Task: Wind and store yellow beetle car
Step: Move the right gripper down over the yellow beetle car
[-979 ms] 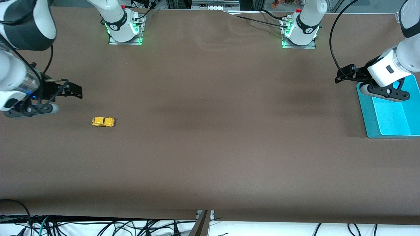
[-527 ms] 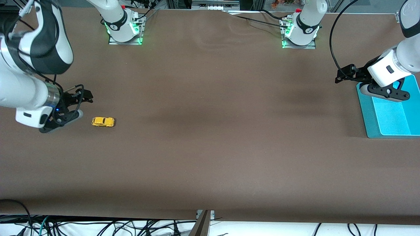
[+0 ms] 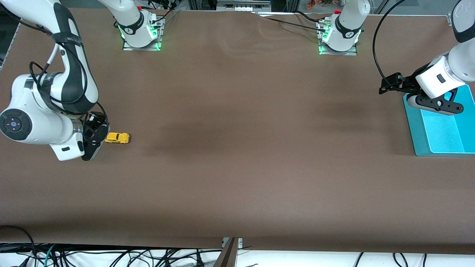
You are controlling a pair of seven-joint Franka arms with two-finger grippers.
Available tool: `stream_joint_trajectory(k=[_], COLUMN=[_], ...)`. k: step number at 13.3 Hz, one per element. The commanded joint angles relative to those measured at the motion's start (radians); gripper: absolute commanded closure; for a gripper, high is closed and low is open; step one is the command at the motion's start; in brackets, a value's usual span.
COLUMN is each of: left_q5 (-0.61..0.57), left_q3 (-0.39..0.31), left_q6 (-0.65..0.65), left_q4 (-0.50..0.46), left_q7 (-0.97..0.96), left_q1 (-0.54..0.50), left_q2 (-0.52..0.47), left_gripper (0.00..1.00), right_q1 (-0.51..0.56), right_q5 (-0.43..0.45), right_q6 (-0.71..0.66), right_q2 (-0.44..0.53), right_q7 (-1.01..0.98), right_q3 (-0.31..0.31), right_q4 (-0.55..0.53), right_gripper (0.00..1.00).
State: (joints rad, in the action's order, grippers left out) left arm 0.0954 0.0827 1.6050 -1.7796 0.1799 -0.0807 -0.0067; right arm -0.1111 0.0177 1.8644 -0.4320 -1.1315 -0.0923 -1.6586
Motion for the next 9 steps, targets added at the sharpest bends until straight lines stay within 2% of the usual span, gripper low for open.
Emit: stream_joint_trajectory(k=[1, 5, 9], left_q5=[0.030, 0.030, 0.030], left_q3=[0.002, 0.002, 0.002], left_q6=[-0.017, -0.017, -0.017], left_q4=[0.017, 0.019, 0.019], left_q7=[0.021, 0.021, 0.021], left_q1=[-0.010, -0.010, -0.010], left_q2=[0.004, 0.004, 0.004], left_gripper=[0.00, 0.00, 0.00], right_q1=[0.053, 0.094, 0.096], right_q5=[-0.005, -0.015, -0.016], right_q6=[0.167, 0.375, 0.553], right_q2=[0.035, 0.045, 0.075], right_q7=[-0.201, -0.321, -0.332], right_q3=[0.003, 0.003, 0.005], right_q4=[-0.159, -0.321, -0.460], right_gripper=[0.00, 0.00, 0.00])
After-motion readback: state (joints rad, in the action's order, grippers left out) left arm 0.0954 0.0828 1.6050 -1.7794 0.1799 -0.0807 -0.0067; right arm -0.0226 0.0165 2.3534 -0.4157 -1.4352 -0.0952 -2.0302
